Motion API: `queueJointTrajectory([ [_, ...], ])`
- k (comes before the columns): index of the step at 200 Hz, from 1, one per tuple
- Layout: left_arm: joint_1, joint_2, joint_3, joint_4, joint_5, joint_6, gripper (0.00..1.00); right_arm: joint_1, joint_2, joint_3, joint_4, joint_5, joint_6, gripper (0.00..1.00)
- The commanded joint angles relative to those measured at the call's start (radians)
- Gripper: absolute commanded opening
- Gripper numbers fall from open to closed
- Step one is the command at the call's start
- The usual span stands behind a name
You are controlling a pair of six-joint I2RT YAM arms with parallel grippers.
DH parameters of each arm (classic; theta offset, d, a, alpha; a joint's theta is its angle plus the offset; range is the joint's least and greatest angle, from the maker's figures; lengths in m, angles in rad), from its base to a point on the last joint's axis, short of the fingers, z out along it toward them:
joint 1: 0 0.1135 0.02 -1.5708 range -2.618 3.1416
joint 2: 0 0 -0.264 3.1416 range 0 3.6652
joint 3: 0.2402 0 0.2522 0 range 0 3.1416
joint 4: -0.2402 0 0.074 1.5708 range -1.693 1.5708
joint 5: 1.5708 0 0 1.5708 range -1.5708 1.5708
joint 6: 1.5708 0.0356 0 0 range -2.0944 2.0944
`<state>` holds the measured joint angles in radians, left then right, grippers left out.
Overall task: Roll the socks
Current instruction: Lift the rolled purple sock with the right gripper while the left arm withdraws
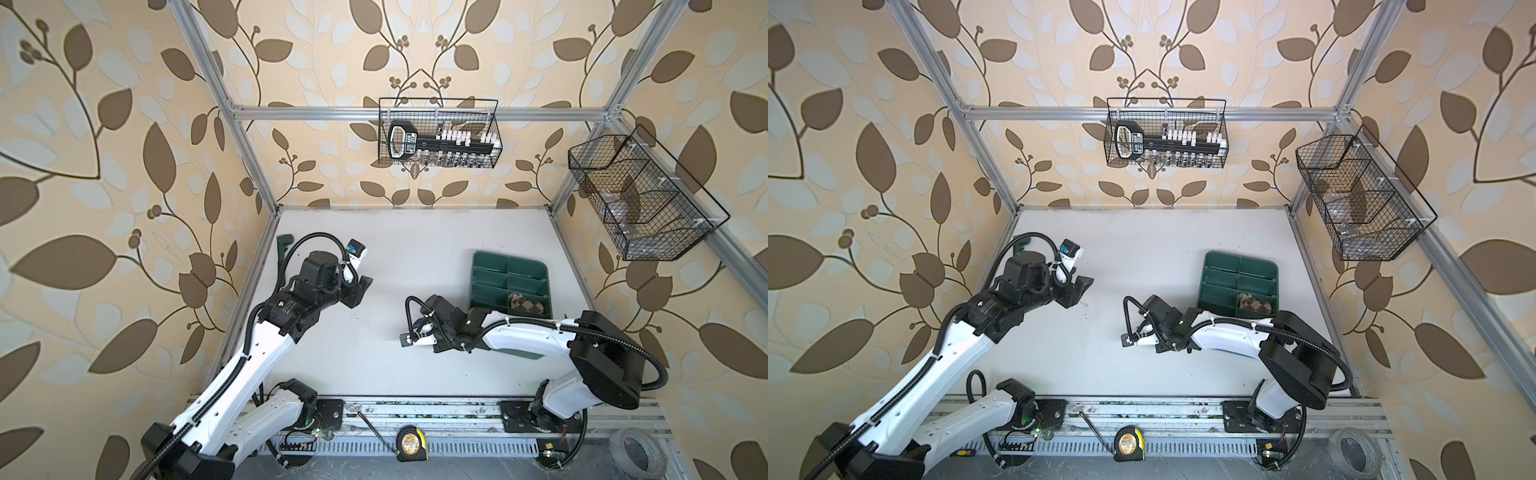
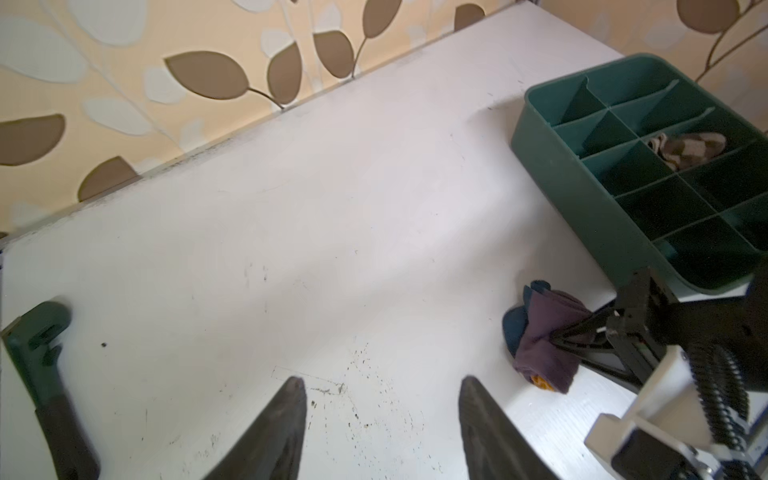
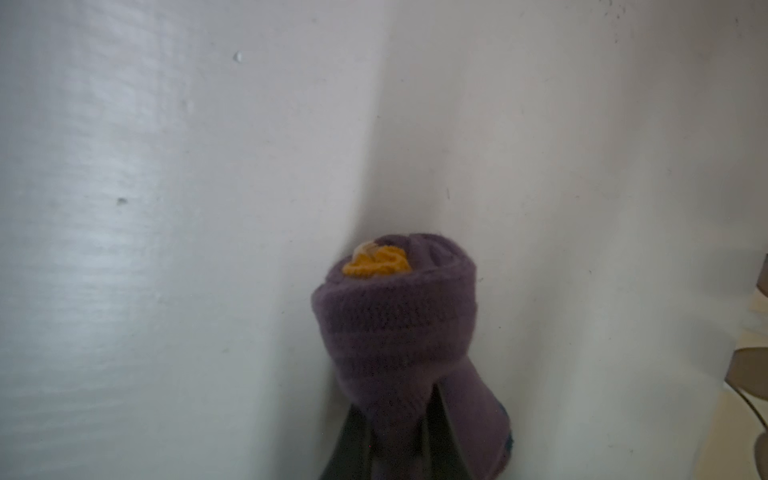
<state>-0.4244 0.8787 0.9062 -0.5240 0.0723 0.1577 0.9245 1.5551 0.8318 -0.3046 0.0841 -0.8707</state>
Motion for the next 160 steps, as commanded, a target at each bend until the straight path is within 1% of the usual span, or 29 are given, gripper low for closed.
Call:
queueJointTrajectory([
  [1,0.003,-0.091,-0.060,-0.025,-0.046,-0.026,0.81,-0.019,0.008,0.034,-0.192,-0.169,0.065,0.00],
  [2,0.003,-0.095,-0.063,-0.027,-0.044,-0.026,0.89,-0.020,0.008,0.035,-0.195,-0.176,0.065,0.00],
  [3,0.003,-0.097,-0.065,-0.028,-0.044,-0.026,0.94,-0.021,0.008,0.038,-0.198,-0.182,0.065,0.00],
  [5,0.003,-0.108,-0.071,-0.030,-0.042,-0.028,0.98,-0.023,0.008,0.042,-0.203,-0.193,0.065,0.00],
  [8,0.003,-0.121,-0.078,-0.032,-0.037,-0.030,0.99,-0.025,0.008,0.048,-0.211,-0.206,0.065,0.00],
  [28,0.003,-0.184,-0.127,-0.033,0.010,-0.028,0.99,-0.033,0.007,0.080,-0.244,-0.245,0.077,0.00],
  [46,0.003,-0.209,-0.142,-0.037,0.006,-0.046,0.99,-0.040,0.005,0.103,-0.266,-0.245,0.081,0.00],
  [65,0.003,-0.217,-0.142,-0.040,-0.025,-0.072,0.99,-0.058,-0.025,0.118,-0.255,-0.237,0.099,0.00],
  [85,0.003,-0.227,-0.147,-0.032,-0.042,-0.095,0.99,-0.104,-0.111,0.115,-0.205,-0.287,0.133,0.00],
  [105,0.003,-0.239,-0.154,-0.024,-0.038,-0.091,0.99,-0.166,-0.211,0.104,-0.143,-0.368,0.178,0.00],
  [119,0.003,-0.256,-0.160,-0.011,-0.029,-0.084,0.99,-0.208,-0.269,0.102,-0.122,-0.397,0.192,0.00],
  [135,0.003,-0.273,-0.169,0.007,-0.022,-0.079,0.99,-0.257,-0.336,0.111,-0.122,-0.396,0.205,0.00],
  [160,0.003,-0.281,-0.178,0.010,-0.016,-0.081,0.99,-0.362,-0.451,0.130,-0.156,-0.346,0.217,0.00],
])
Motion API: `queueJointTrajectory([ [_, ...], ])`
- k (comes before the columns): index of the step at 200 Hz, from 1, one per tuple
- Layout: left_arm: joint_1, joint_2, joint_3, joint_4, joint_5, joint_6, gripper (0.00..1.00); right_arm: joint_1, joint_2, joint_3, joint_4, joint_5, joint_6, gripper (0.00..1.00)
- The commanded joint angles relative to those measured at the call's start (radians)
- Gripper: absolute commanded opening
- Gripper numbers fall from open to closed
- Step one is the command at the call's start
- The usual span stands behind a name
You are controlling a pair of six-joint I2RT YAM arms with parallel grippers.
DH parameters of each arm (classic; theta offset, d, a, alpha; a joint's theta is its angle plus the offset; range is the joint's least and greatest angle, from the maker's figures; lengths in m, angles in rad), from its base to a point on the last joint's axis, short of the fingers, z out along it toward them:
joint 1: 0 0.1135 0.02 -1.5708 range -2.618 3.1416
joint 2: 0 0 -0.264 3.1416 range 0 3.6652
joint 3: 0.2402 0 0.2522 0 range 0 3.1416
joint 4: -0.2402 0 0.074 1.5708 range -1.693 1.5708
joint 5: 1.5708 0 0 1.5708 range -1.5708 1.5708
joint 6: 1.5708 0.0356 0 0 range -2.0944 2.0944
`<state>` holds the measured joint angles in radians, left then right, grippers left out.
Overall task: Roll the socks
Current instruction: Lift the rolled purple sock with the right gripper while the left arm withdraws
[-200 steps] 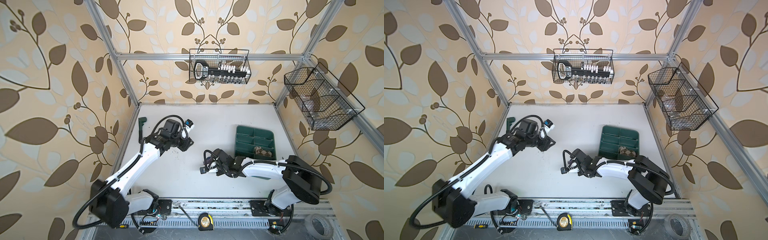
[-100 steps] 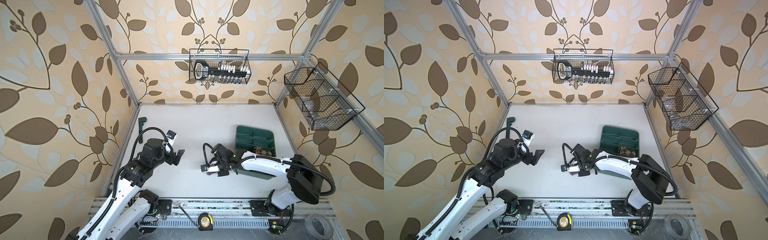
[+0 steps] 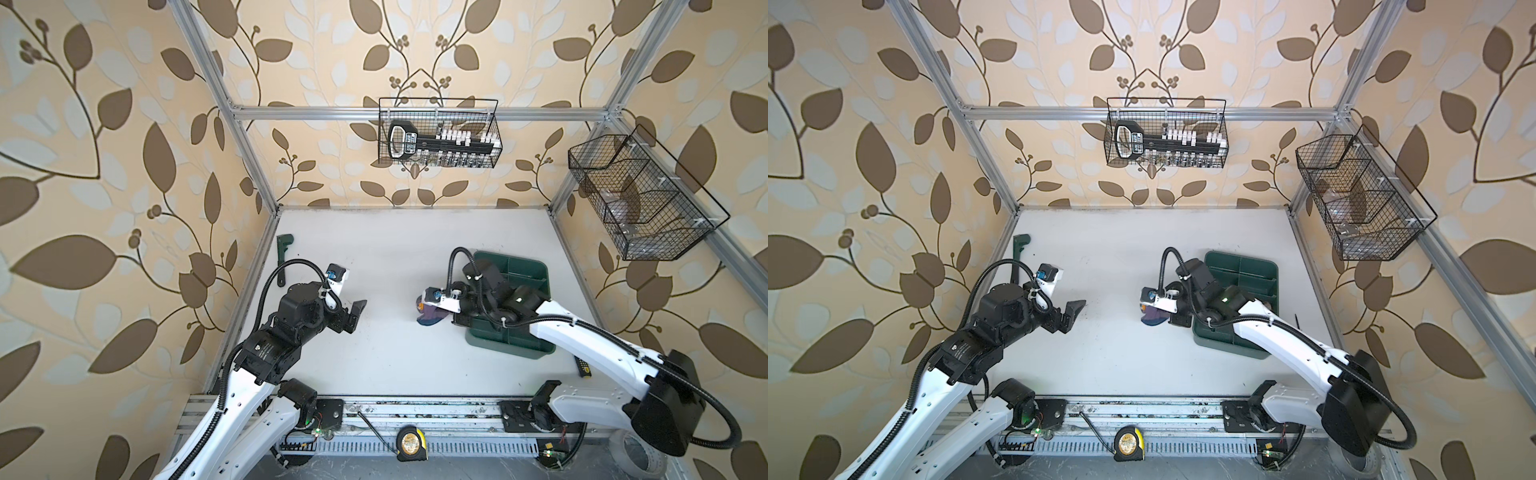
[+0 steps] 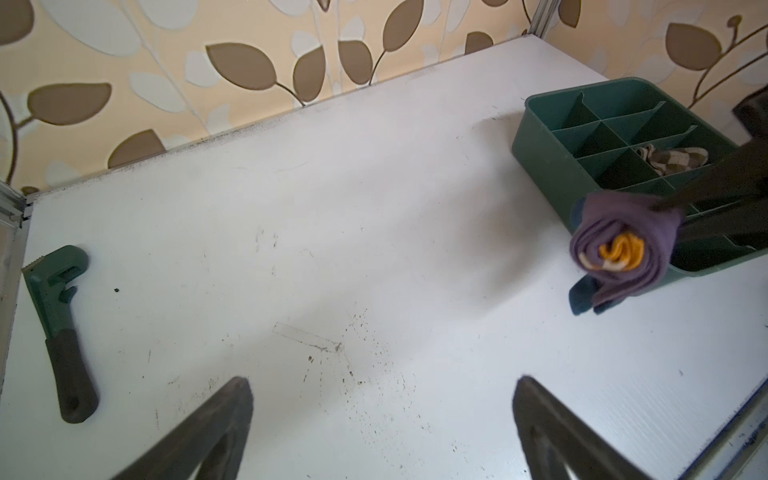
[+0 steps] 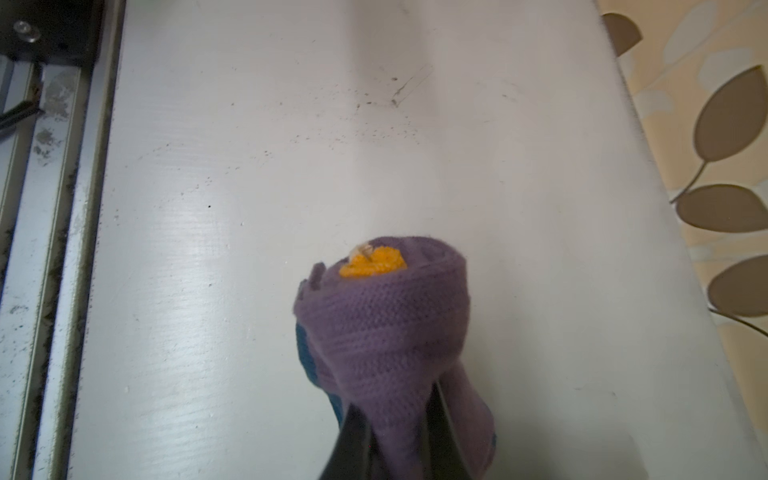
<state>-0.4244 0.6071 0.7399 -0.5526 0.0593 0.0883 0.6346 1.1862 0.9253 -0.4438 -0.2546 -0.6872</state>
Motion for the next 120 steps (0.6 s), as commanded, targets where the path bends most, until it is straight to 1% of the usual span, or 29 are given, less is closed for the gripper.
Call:
queueJointTrajectory([
  [1,0.003,-0.009,-0.011,0.038,-0.003,-0.012,0.99,-0.077,-0.086,0.037,-0.019,-0.002,0.034,0.00],
  [14,0.003,-0.008,-0.008,0.036,0.003,-0.010,0.99,-0.129,-0.148,0.040,-0.040,0.075,0.021,0.00],
  [34,0.003,-0.007,-0.007,0.040,0.015,-0.008,0.99,-0.199,-0.227,0.014,-0.059,0.254,-0.013,0.00],
  [47,0.003,-0.006,-0.006,0.042,0.021,-0.010,0.99,-0.246,-0.259,-0.010,-0.065,0.357,-0.037,0.00],
  [57,0.003,-0.004,-0.006,0.040,0.021,-0.012,0.99,-0.266,-0.274,-0.030,-0.068,0.460,-0.056,0.00],
  [71,0.003,-0.003,-0.005,0.036,0.020,-0.014,0.99,-0.285,-0.285,-0.051,-0.073,0.546,-0.087,0.00],
  [90,0.003,0.003,-0.005,0.031,0.016,-0.012,0.99,-0.291,-0.280,-0.080,-0.069,0.605,-0.110,0.00],
  [120,0.003,0.019,0.001,0.025,0.008,-0.021,0.99,-0.276,-0.249,-0.119,-0.098,0.591,-0.085,0.00],
])
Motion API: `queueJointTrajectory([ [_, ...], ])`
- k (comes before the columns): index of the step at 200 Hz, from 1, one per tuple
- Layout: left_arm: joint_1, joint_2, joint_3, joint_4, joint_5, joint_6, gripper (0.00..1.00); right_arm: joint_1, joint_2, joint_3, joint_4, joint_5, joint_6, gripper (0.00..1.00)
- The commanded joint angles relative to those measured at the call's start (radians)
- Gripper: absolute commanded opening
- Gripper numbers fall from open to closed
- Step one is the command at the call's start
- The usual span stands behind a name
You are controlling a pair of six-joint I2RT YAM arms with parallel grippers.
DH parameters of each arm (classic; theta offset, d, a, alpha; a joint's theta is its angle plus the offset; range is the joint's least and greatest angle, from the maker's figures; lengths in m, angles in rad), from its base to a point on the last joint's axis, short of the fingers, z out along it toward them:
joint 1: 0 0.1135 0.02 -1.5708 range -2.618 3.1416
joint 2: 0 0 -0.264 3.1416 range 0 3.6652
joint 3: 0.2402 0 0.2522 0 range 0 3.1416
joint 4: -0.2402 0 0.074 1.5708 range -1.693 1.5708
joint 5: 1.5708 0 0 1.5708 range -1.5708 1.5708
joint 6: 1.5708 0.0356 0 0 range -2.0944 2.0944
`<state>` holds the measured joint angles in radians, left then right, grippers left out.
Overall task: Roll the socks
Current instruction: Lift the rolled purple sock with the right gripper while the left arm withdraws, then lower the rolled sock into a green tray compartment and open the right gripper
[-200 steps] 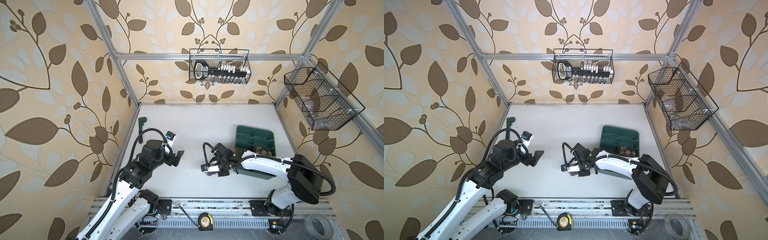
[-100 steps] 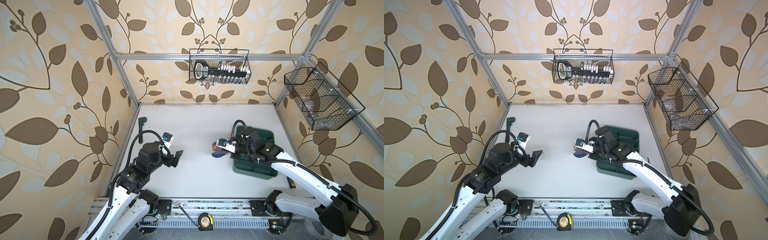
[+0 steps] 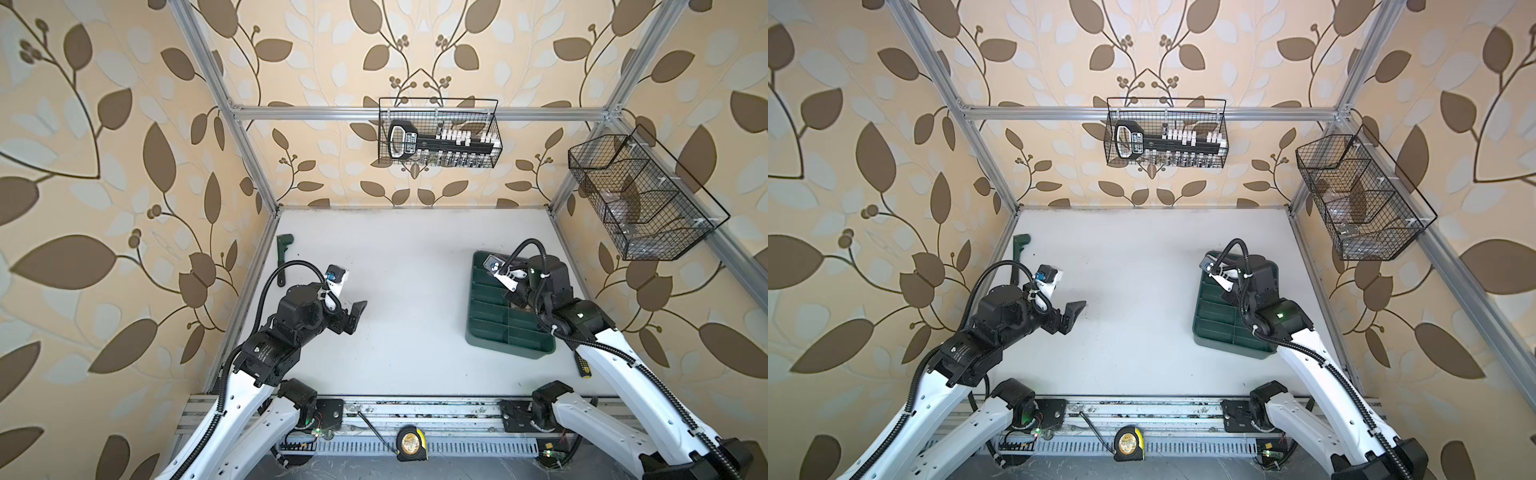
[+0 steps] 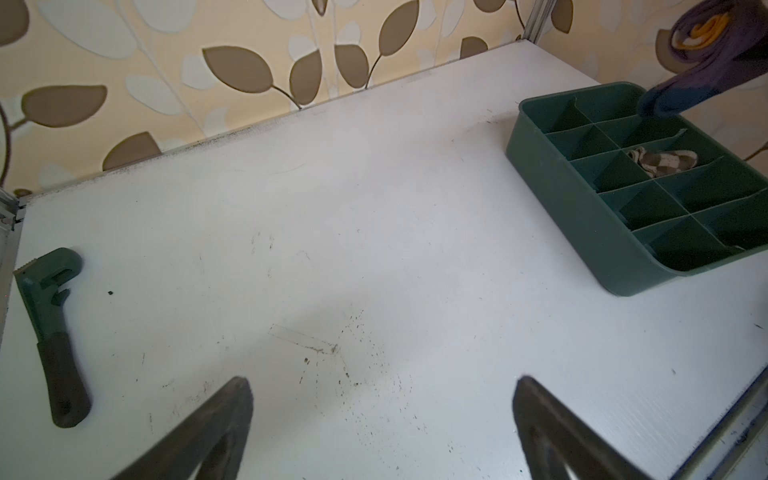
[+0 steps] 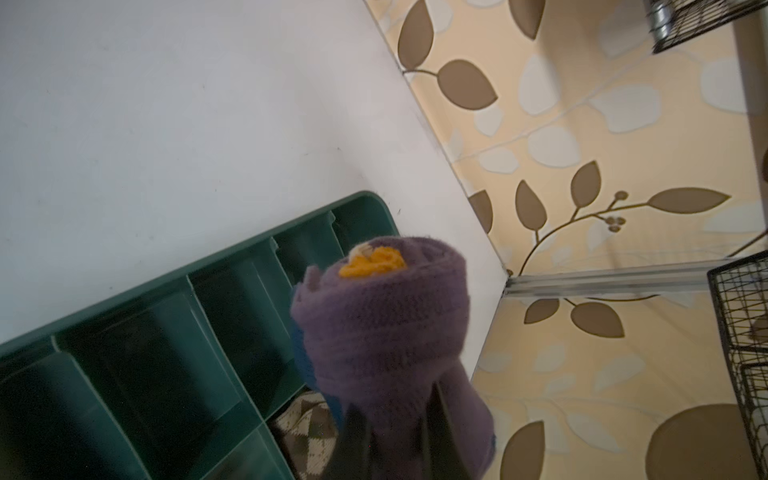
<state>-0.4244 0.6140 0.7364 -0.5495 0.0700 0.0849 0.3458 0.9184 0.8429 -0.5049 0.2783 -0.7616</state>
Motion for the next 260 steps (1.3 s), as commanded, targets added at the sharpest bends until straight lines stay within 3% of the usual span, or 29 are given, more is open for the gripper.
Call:
queueJointTrajectory([
  [1,0.003,0.013,0.004,0.022,-0.003,-0.018,0.99,0.014,0.021,-0.039,-0.037,0.056,-0.010,0.00],
  [48,0.003,0.032,0.008,0.035,0.013,-0.027,0.99,0.126,0.066,-0.175,-0.070,0.027,0.009,0.00],
  [109,-0.001,0.015,-0.002,0.034,0.010,-0.020,0.99,0.218,0.155,-0.216,-0.150,-0.031,0.028,0.00],
  [212,-0.012,0.004,-0.014,0.026,-0.016,-0.013,0.99,0.245,0.414,-0.048,-0.365,-0.432,-0.011,0.00],
  [260,-0.012,0.007,-0.014,0.025,-0.029,-0.013,0.99,0.311,0.580,0.036,-0.267,-0.446,-0.006,0.00],
])
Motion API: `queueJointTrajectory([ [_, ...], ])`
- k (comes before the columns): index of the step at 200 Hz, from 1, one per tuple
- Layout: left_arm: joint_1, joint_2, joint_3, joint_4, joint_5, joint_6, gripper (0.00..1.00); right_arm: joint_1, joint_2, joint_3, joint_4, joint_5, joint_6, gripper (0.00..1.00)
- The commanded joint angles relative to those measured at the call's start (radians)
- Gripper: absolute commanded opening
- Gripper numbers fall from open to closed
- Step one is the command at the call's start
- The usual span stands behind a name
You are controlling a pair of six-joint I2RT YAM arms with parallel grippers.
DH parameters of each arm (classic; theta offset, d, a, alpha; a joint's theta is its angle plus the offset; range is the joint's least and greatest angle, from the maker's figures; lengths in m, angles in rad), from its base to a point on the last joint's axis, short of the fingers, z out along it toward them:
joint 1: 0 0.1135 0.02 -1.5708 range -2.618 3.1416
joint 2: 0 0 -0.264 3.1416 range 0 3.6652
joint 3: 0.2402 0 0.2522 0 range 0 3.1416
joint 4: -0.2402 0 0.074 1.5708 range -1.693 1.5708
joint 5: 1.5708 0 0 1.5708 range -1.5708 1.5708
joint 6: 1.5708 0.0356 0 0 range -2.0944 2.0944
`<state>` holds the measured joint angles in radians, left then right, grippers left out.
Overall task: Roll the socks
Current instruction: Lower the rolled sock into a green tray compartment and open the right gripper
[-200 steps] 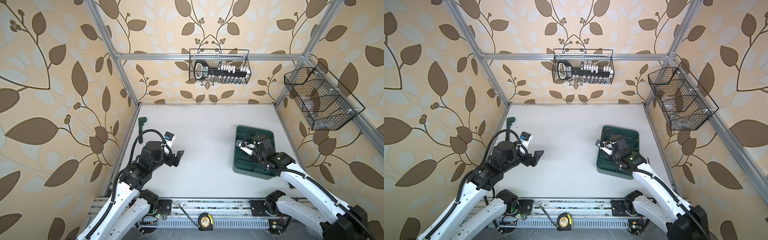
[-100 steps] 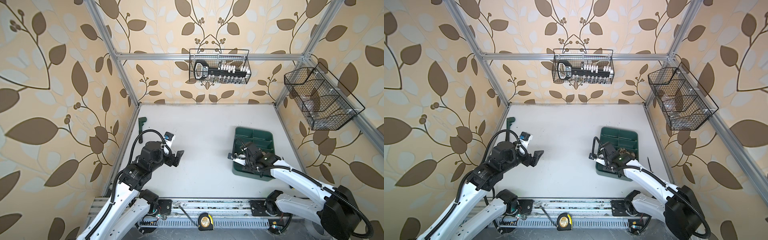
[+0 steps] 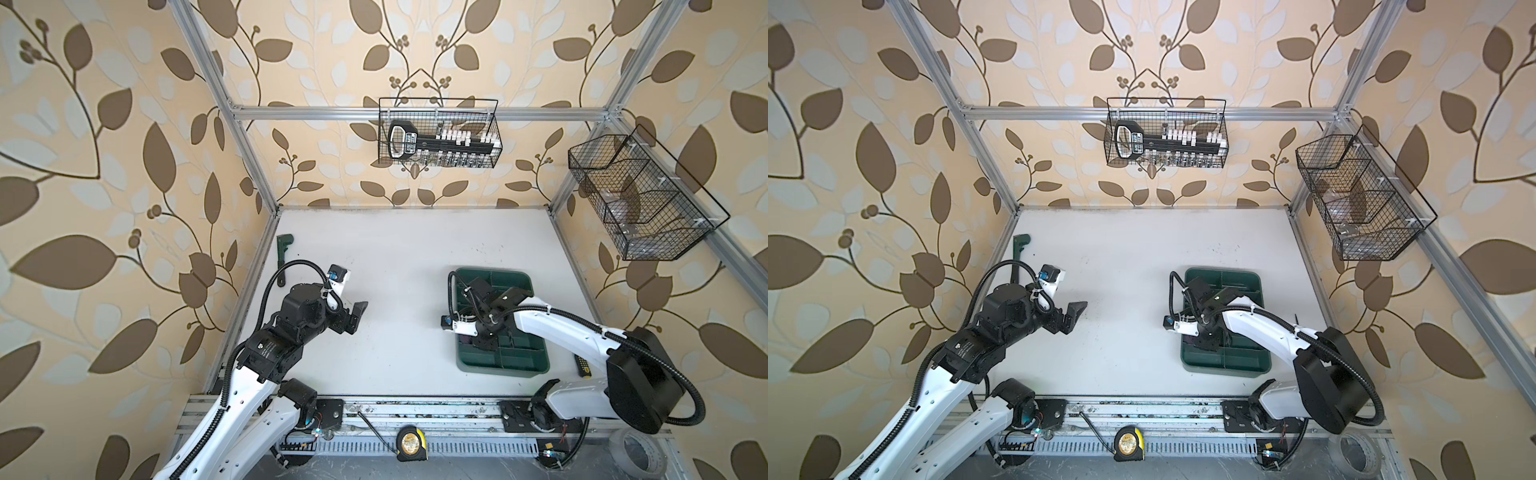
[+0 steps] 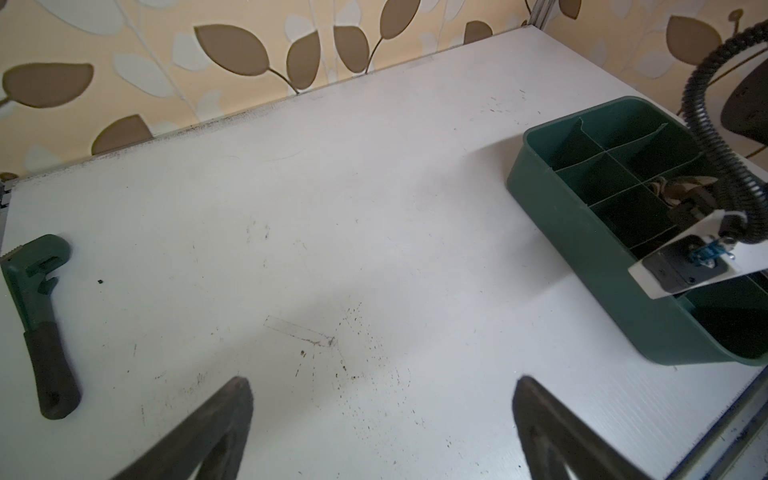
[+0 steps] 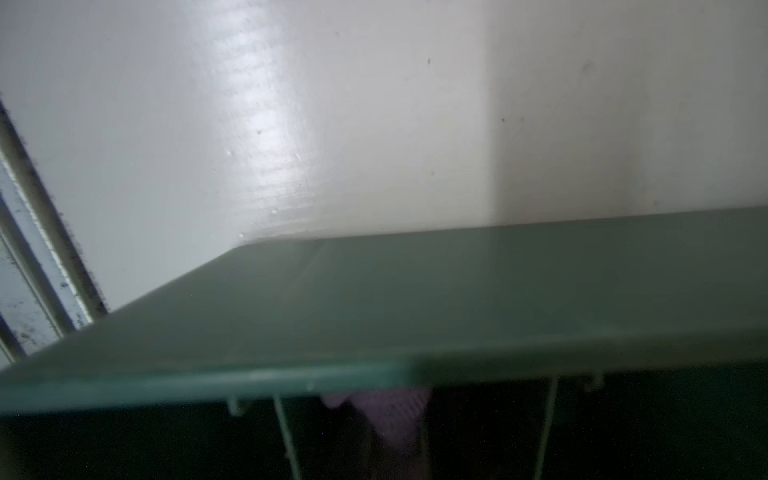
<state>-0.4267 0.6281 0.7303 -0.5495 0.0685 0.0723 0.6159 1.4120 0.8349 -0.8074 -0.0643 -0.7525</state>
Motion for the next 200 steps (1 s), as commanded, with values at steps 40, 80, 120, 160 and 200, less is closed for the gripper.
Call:
queueJointTrajectory([
  [40,-0.010,-0.015,0.026,-0.026,-0.102,-0.024,0.99,0.128,0.317,0.269,0.094,-0.102,0.014,0.00],
  [80,-0.011,-0.168,0.023,-0.030,-0.259,-0.057,0.99,0.177,0.566,0.588,0.105,-0.095,0.045,0.00],
  [120,-0.011,-0.252,0.007,-0.067,-0.300,-0.078,0.99,0.194,0.751,0.857,0.097,-0.085,0.100,0.08],
  [160,-0.011,-0.232,0.014,-0.099,-0.302,-0.104,0.99,0.222,0.789,0.939,0.005,-0.055,0.075,0.55],
  [200,-0.011,-0.207,0.012,-0.079,-0.298,-0.099,0.99,0.231,0.737,0.917,-0.028,-0.053,0.047,1.00],
])
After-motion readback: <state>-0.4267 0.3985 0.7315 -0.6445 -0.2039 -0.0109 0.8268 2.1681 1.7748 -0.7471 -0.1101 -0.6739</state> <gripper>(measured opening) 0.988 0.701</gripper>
